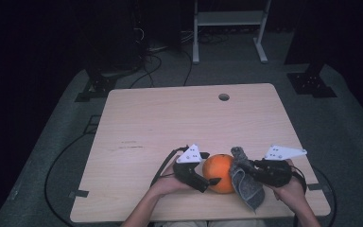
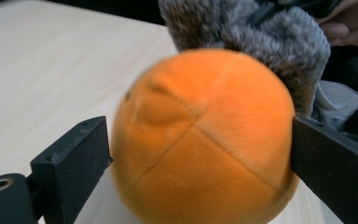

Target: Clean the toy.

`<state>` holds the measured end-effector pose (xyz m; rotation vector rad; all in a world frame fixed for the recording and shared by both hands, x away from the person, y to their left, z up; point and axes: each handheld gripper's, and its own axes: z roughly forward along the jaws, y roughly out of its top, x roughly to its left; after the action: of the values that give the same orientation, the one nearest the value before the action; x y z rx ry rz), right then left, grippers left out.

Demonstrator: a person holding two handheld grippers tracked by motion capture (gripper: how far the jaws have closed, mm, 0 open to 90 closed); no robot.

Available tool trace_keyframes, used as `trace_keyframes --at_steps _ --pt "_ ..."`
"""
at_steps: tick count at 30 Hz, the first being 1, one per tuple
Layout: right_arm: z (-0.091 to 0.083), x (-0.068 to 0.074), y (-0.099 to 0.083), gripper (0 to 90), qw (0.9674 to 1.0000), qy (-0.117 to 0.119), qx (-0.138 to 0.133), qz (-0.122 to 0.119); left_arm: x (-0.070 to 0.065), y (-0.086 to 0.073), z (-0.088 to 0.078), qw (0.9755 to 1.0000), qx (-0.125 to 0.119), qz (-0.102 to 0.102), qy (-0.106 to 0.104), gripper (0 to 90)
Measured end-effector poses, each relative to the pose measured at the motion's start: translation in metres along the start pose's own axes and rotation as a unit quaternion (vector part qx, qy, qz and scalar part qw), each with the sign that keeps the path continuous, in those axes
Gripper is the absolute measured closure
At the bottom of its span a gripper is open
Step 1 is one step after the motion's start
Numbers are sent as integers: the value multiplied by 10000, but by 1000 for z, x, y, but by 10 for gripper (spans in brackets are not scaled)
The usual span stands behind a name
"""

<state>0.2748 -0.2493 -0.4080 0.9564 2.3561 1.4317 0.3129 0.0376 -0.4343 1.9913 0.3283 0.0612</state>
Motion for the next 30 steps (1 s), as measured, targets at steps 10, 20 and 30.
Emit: trace_keyframes --at_steps 10,20,30 --pt "-17 -4 5 730 9988 -393 -271 59 -10 16 -12 9984 -236 225 462 338" --pt "12 12 9 727 9981 -523 -68 -311 -14 22 -9 9988 211 -42 439 258" --pt "12 -3 -2 726 9983 -569 -78 -17 2 2 -1 9994 200 31 271 132"
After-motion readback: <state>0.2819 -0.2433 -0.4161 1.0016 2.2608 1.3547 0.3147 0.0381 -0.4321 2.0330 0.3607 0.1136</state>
